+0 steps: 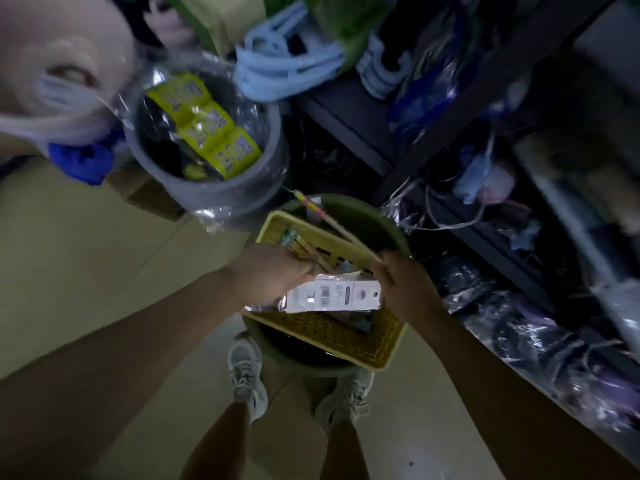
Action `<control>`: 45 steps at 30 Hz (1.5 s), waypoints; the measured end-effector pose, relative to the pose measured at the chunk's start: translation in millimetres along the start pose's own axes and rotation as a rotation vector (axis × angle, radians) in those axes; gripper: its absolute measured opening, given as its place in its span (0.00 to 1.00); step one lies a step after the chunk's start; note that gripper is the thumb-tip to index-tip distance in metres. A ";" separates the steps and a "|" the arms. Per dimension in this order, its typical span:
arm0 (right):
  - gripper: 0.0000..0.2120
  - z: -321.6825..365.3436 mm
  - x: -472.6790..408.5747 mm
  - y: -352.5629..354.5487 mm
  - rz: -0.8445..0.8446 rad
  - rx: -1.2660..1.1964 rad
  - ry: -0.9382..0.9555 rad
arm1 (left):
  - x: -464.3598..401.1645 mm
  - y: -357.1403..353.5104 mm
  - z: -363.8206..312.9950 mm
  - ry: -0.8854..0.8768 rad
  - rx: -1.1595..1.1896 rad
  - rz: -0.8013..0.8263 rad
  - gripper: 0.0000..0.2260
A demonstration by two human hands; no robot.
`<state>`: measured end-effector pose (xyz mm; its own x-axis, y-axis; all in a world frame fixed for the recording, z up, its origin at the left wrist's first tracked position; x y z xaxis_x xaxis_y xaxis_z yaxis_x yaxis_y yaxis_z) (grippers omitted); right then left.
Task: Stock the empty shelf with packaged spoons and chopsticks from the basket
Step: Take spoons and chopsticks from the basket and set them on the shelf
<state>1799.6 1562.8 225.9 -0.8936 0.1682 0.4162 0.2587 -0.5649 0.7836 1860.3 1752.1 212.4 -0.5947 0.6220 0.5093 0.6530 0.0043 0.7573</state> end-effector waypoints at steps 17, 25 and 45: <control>0.02 6.3 356.3 352.7 -0.933 -0.251 -0.227 | 164.7 253.6 -320.8 -0.587 0.532 -0.237 0.15; 0.13 -96.0 447.9 466.0 -1.115 -0.666 -0.202 | 188.1 298.3 -515.2 -0.575 1.032 -0.457 0.15; 0.11 -239.8 419.3 617.1 -1.078 -0.469 -0.324 | 15.7 386.0 -664.3 -0.078 -0.195 -0.950 0.12</control>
<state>1496.6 1091.0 773.4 -0.4184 0.8868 -0.1965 -0.7765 -0.2370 0.5838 1791.5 1243.3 784.3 -0.7965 0.4767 -0.3720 -0.1763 0.4054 0.8970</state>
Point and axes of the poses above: each hand's wrist, its own x-axis away from the middle knuckle, its own y-axis out of the back of the hand, z = x × y, the point moved 4 cm from there along -x, towards the middle knuckle, and after that the axes turned 3 degrees about -z, right-handed, at the moved point
